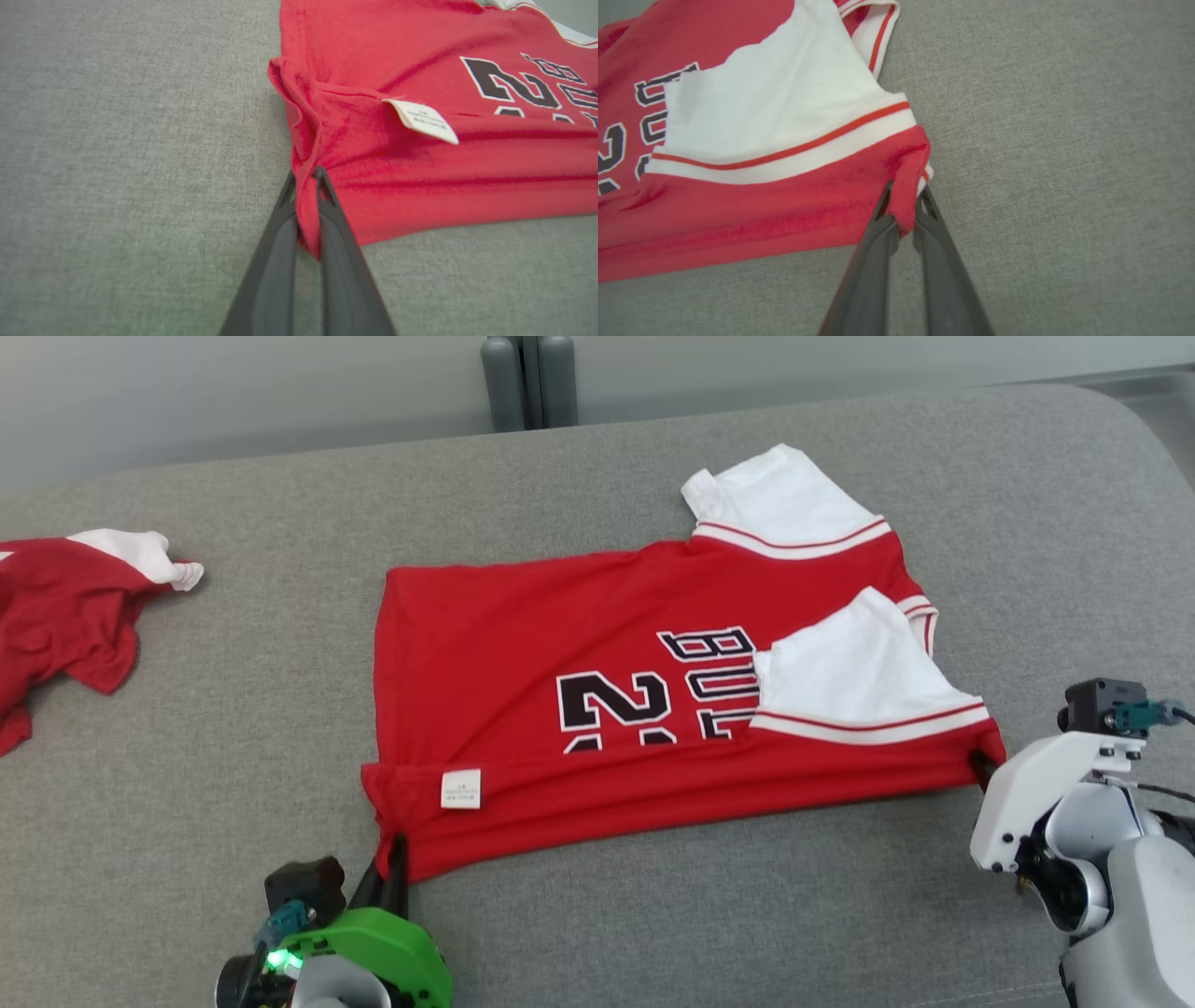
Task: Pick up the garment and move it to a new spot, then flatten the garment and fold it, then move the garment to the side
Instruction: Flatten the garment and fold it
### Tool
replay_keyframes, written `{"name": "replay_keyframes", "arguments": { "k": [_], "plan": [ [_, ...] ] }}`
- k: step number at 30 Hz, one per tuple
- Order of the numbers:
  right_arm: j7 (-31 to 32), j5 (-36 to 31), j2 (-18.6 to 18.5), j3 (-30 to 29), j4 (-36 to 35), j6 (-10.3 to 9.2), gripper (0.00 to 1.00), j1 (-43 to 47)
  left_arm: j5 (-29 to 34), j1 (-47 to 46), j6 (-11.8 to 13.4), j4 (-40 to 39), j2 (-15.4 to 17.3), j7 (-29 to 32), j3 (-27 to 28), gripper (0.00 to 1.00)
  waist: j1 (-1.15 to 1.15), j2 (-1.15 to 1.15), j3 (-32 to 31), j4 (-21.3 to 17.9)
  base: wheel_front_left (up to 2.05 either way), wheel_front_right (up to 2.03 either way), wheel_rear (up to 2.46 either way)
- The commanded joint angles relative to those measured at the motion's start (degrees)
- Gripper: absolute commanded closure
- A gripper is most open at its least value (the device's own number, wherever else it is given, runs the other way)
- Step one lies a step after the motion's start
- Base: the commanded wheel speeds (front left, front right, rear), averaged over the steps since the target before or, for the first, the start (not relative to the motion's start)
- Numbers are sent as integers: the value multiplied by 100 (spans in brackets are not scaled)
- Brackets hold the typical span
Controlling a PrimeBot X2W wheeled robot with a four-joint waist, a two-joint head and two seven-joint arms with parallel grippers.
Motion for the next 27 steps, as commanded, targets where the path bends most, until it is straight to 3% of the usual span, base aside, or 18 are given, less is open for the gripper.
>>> {"name": "replay_keyframes", "arguments": {
  "k": [1, 6, 7, 8, 9, 17, 27],
  "plan": [
    [82, 6, -46, -115, -152, -20, 100, 244, -69, 282, 114, -124, 132, 68, 39, 100, 0, 0, -178, 86, 0, 0, 0],
    [338, 20, 88, -287, -621, -20, 100, 759, -141, 766, 280, -760, 183, 302, 32, 100, 0, 0, -263, 128, 0, 0, 0],
    [359, -47, 100, -295, -690, -20, 74, 837, -146, 847, 312, -878, 211, 367, 22, 59, 0, 0, -269, 130, 0, 0, 0],
    [360, -81, 111, -303, -728, -20, 6, 875, -154, 892, 339, -959, 231, 413, 24, 11, 0, 0, -273, 129, 0, 0, 0],
    [339, -98, 130, -325, -743, -19, 0, 896, -161, 942, 362, -1052, 254, 458, 22, 0, 0, 0, -279, 124, 0, 0, 0],
    [345, -186, 197, -243, -670, -15, 0, 718, -212, 1127, 529, -1634, 336, 791, 37, 0, 0, 0, -271, 121, 0, 0, 0],
    [739, -137, -338, 116, -1069, -15, 0, -267, -291, 368, 720, -2323, 649, 1350, 295, 0, 0, 0, 50, 167, 0, 0, 0]
  ]
}}
